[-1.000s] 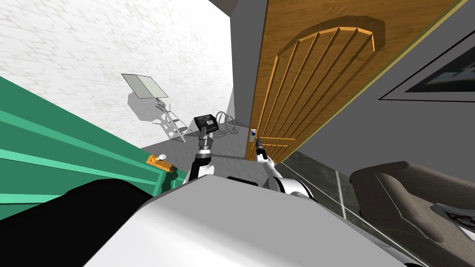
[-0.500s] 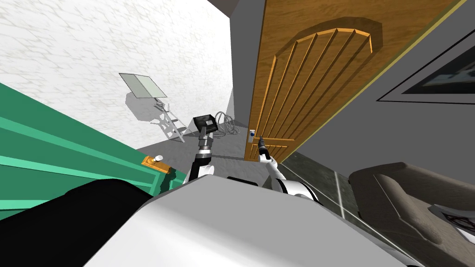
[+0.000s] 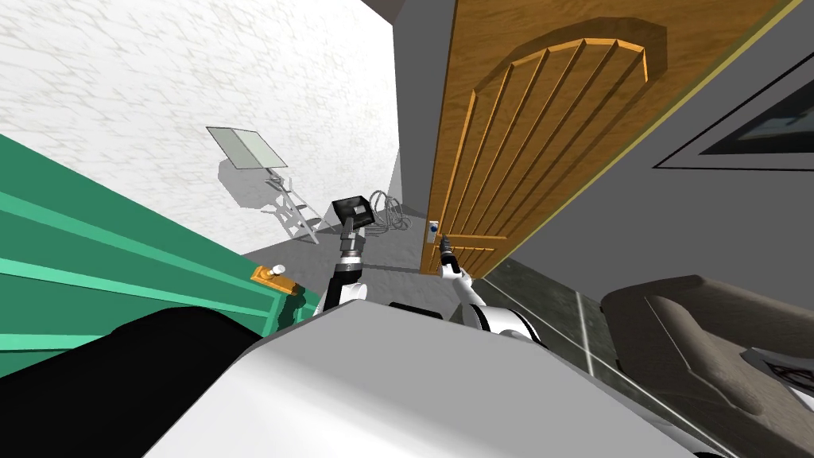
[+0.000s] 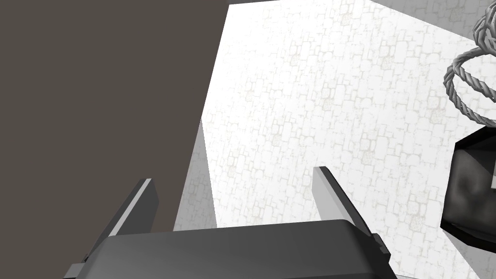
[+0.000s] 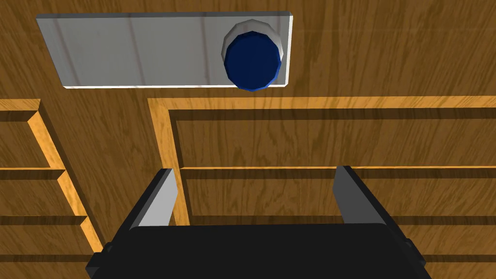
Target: Push the door open
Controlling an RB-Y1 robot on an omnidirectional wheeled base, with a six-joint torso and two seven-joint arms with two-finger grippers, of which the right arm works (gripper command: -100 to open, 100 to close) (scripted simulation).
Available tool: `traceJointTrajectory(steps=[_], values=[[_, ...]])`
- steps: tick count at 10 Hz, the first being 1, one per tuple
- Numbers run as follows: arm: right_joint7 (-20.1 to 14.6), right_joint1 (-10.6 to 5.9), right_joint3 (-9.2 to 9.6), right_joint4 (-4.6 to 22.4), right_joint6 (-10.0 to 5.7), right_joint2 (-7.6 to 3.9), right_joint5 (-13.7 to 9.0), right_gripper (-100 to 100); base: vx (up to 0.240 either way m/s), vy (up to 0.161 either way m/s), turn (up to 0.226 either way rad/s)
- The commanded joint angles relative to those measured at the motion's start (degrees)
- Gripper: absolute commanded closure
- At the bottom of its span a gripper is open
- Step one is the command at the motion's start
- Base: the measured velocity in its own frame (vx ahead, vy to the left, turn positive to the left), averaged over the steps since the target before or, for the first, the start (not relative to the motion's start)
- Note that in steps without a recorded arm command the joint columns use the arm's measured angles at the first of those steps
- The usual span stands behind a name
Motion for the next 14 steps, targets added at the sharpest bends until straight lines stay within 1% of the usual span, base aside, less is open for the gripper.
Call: traceJointTrajectory(steps=[1,10,11,13,14], values=[[-0.07,-0.51,-0.05,1.19,-0.68,0.88,-0.07,-100,0.014,0.008,0.028],[-0.07,-0.51,-0.05,1.19,-0.68,0.88,-0.07,-100,0.002,0.002,0.005],[-0.05,-0.51,-0.05,1.19,-0.68,-0.83,-0.08,-100,0.029,-0.056,-0.022],[-0.01,-0.50,-0.06,1.18,-0.68,-2.68,-0.12,-100,0.066,-0.079,-0.012],[0.06,-0.49,-0.09,1.16,-0.67,-0.60,-0.19,-100,-0.030,0.020,-0.007]])
